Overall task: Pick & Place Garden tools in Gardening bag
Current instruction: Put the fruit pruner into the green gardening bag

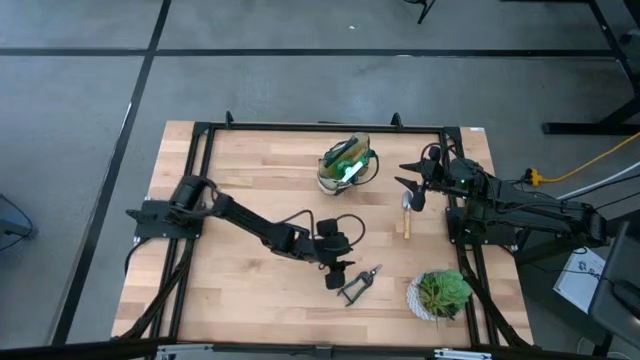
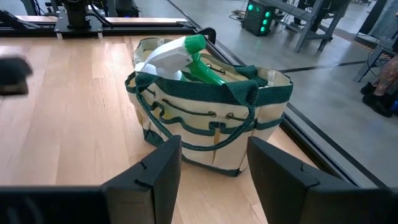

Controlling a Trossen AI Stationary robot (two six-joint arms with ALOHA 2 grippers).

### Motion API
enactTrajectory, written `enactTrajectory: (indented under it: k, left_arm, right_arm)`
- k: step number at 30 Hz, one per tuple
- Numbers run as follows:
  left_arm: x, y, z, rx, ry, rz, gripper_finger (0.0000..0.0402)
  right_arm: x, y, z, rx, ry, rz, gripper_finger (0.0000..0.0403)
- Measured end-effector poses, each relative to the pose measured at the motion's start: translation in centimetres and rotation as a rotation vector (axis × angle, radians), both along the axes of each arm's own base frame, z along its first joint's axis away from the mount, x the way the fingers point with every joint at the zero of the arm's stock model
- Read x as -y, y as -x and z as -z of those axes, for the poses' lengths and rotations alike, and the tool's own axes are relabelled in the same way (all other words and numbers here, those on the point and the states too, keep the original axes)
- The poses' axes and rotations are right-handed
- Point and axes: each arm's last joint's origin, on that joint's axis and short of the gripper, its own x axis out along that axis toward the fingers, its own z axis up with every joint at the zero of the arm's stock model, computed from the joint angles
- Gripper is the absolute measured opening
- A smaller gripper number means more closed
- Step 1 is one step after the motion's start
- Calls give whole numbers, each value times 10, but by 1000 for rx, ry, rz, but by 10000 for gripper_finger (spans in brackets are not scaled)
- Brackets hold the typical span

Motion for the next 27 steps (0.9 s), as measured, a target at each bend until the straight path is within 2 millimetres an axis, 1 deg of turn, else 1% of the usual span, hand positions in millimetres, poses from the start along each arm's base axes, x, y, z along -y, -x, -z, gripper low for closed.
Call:
enactTrajectory:
  k: [4,6,9,13,18,22,25,27]
  left_arm:
    - [10,-8,21,2,5,68,184]
    - [16,-13,24,6,17,98,184]
    - [24,-19,23,18,23,140,184]
    - [30,-20,19,-4,27,156,184]
    - [37,-18,16,-94,15,154,184]
    - [44,-13,17,-159,-37,135,184]
    - [50,-16,10,-119,-32,151,184]
    - [51,-16,8,-112,-30,153,184]
  right_arm:
    - [0,0,0,0,0,0,186]
    - [0,0,0,0,0,-1,186]
    - [0,0,0,0,0,-1,186]
    - [0,0,0,0,0,-1,186]
    - [0,0,0,0,0,-1,186]
    - [0,0,0,0,0,-1,186]
    - [0,0,0,0,0,-1,186]
    - [0,0,0,0,0,0,186]
